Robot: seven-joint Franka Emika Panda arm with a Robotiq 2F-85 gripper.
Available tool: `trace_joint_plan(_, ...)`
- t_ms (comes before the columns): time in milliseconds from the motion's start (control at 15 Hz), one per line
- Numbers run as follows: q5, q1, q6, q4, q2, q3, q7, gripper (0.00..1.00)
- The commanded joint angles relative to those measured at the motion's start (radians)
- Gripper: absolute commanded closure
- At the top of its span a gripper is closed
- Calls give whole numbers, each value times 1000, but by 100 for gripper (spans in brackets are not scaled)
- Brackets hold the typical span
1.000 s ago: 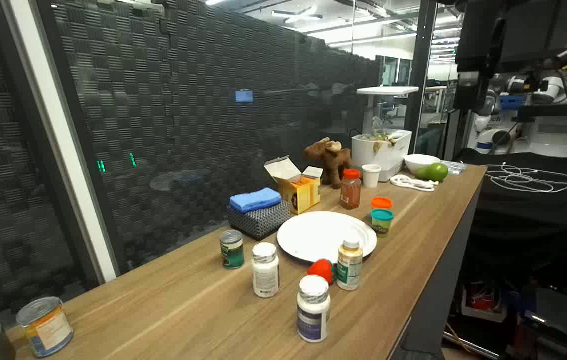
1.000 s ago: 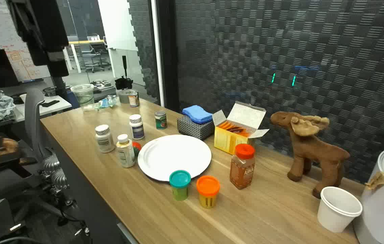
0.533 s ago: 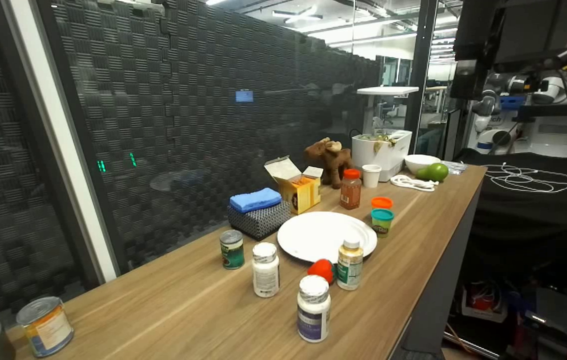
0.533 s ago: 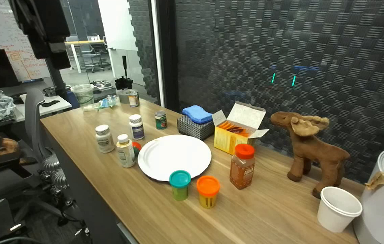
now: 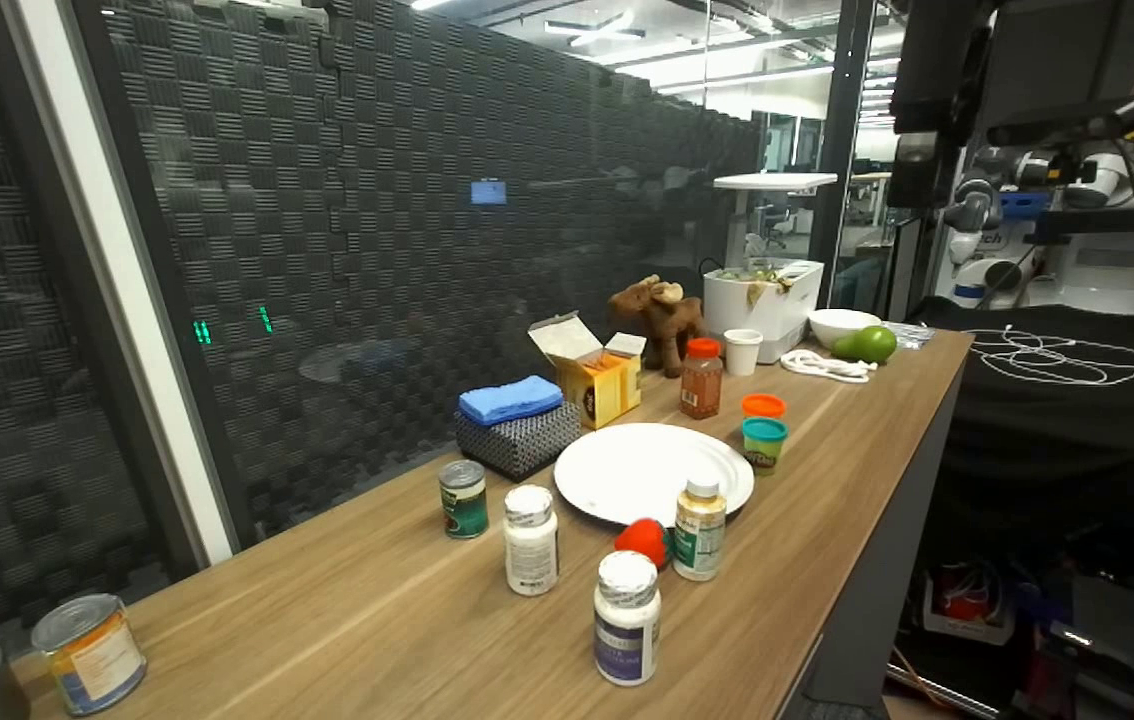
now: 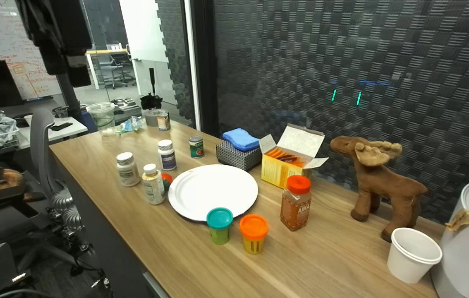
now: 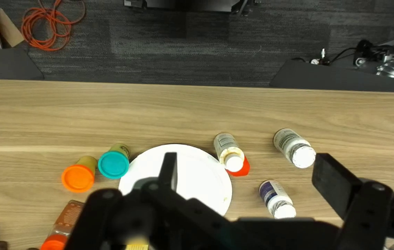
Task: Put the bottles on the tray
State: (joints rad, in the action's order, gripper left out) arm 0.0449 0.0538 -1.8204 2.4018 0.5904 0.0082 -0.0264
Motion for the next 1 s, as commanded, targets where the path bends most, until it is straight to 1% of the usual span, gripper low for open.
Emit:
trace_joint_plan(0,-7,23,65,-171,-183,52,8,0)
trace_joint_plan(133,-17,29,71,-252,-285,81,22,0)
trace_joint_plan(333,-10,30,22,-353,-421,105,60,0)
trace_joint_plan(467,12,35,-2,-417,-510,108,76,0)
trace_joint_plan(533,22,35,-37,-447,-560,109,105,0)
trace_joint_plan(600,33,39,-49,-476,-599,109,119,0)
trace_joint_plan(733,34,47,-83,-539,-689,111,151,0)
trace_joint_plan(933,39,63,-69,-642,-807,110,183,0)
